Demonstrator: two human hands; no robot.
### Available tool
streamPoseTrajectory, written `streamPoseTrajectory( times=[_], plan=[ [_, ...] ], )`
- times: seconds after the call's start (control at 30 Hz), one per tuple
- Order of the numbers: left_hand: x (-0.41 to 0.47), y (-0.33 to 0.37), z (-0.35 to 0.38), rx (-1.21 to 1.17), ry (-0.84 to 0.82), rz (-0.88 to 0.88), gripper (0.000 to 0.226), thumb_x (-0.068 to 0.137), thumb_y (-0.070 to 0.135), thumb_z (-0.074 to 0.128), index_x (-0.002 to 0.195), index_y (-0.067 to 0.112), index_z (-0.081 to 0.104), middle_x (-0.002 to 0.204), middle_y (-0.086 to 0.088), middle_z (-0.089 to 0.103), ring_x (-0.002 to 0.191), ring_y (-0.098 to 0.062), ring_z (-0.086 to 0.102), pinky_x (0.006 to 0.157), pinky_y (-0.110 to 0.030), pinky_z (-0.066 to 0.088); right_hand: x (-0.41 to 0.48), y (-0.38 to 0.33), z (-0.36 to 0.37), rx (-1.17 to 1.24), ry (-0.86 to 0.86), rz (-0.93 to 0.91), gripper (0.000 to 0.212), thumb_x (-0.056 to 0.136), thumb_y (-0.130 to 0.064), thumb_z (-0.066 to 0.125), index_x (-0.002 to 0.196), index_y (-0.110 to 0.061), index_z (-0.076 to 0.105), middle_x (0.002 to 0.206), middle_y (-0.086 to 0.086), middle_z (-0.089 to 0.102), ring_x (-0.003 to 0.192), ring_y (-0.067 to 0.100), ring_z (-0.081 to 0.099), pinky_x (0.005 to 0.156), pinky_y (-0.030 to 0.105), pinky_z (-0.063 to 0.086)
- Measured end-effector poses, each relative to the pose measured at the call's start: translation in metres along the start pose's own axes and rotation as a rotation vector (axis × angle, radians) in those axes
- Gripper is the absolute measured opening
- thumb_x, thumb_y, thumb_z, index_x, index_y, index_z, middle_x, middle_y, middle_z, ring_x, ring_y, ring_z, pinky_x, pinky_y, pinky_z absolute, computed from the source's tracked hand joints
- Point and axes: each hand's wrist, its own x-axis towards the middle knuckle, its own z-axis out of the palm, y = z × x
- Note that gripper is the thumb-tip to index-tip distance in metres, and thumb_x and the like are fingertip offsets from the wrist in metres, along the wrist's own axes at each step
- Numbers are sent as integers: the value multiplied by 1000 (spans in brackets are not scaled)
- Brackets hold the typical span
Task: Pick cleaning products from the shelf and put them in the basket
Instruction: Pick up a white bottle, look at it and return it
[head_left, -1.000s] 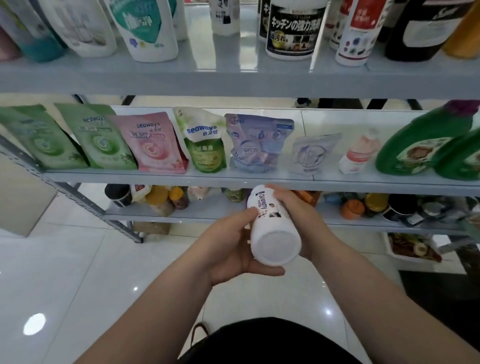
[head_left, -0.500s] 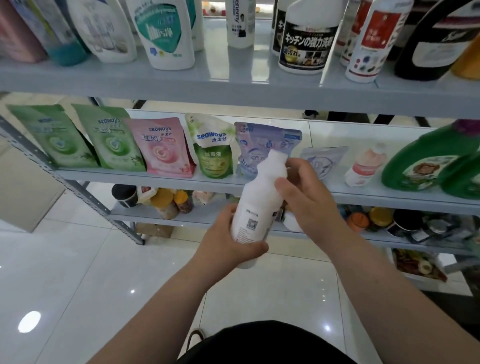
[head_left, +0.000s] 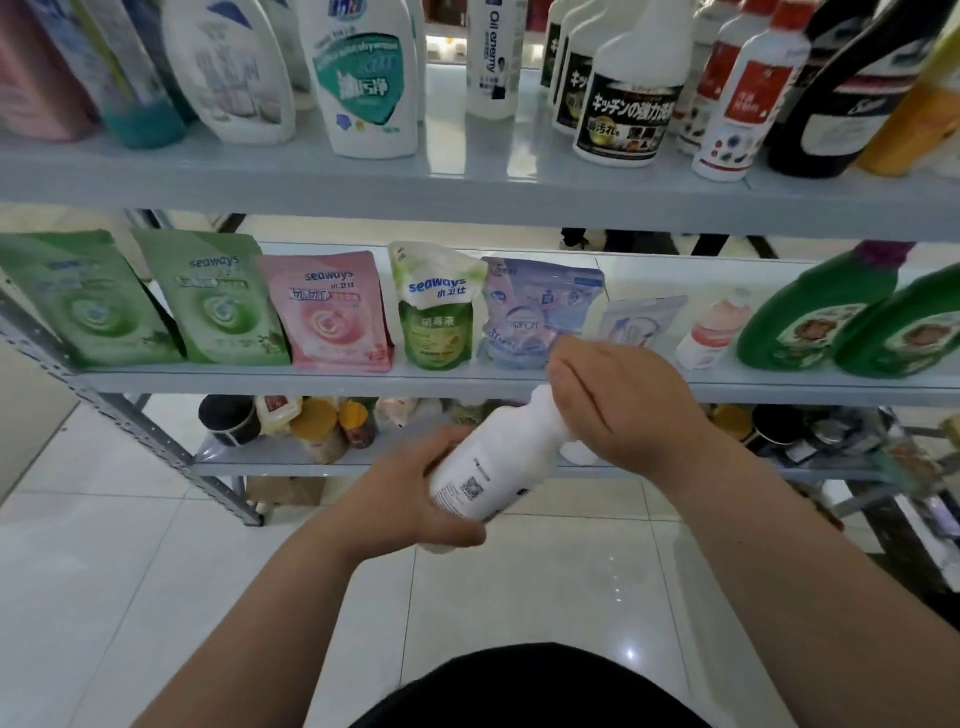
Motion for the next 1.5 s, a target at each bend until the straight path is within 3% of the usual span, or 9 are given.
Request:
streamPoseTrajectory(
  times=[0.23, 0.37, 0.57, 0.73, 1.03, 1.2, 1.3, 1.4, 1.5],
  plan=[
    [-25, -21, -15, 39, 89, -44, 82, 51, 49, 91, 120, 58, 46, 106, 29, 60, 90, 2, 64, 71, -31, 61, 18, -40, 20, 11, -208, 321, 35, 101, -39, 26, 83, -20, 49, 65, -7, 47, 59, 25, 43, 52, 34, 34],
    [-39, -28, -16, 245, 224, -48, 90, 54, 55, 90, 130, 48, 41, 113, 22, 53, 95, -7, 55, 76, -29, 48, 38, -45, 36, -98, -584, 587, 16, 107, -19, 40, 102, -12, 54, 106, 15, 65, 85, 28, 50, 69, 36, 38],
    [-54, -30, -33, -221, 155, -99, 74, 55, 67, 75, 114, 72, 30, 110, 18, 63, 88, 8, 65, 64, -12, 53, 45, -87, 49, 752, -7, 881, 18, 106, -50, 47, 99, -47, 64, 82, -18, 67, 72, 0, 62, 64, 22, 48],
    [-47, -16, -44, -711, 154, -55, 48, 82, 60, 65, 128, 51, 56, 125, 8, 71, 115, -19, 69, 97, -55, 56, 40, -112, 71, 1062, -51, 865, 46, 105, -38, 56, 112, -83, 47, 106, -22, 71, 101, 0, 69, 79, 18, 57],
    [-8, 19, -68, -897, 110, 31, 46, 89, 28, 57, 132, 41, 64, 128, 0, 72, 112, -23, 72, 79, -39, 61, 51, -93, 66, 1222, 62, 813, 64, 88, -50, 69, 143, -61, 38, 135, -18, 66, 120, 9, 66, 89, 33, 61],
    [35, 52, -73, -777, 163, 77, 45, 80, 25, 55, 117, 50, 66, 118, 5, 73, 107, -24, 71, 80, -49, 63, 68, -50, 45, 1236, 134, 792, 87, 79, -48, 75, 153, -51, 31, 131, -8, 71, 119, 18, 69, 97, 46, 58],
    [65, 84, -81, -614, 176, 135, 53, 80, 31, 53, 123, 61, 60, 129, 10, 67, 118, -20, 65, 97, -54, 56, 84, -18, 28, 1135, 223, 719, 84, 82, -42, 75, 152, -52, 31, 129, -4, 72, 120, 20, 68, 100, 51, 55],
    [98, 112, -94, -435, 181, 189, 52, 79, 53, 46, 128, 71, 50, 129, 25, 62, 112, 6, 61, 94, -32, 53, 102, 14, 16, 1074, 316, 660, 86, 86, -31, 75, 157, -44, 28, 131, -1, 71, 121, 21, 67, 99, 47, 57],
    [141, 132, -107, -436, 305, 190, 56, 86, 55, 43, 141, 54, 49, 134, 21, 58, 118, 5, 58, 100, -29, 53, 119, 47, 6, 1026, 407, 646, 85, 89, -23, 72, 158, -41, 28, 131, -2, 71, 122, 17, 67, 100, 48, 56]
  ],
)
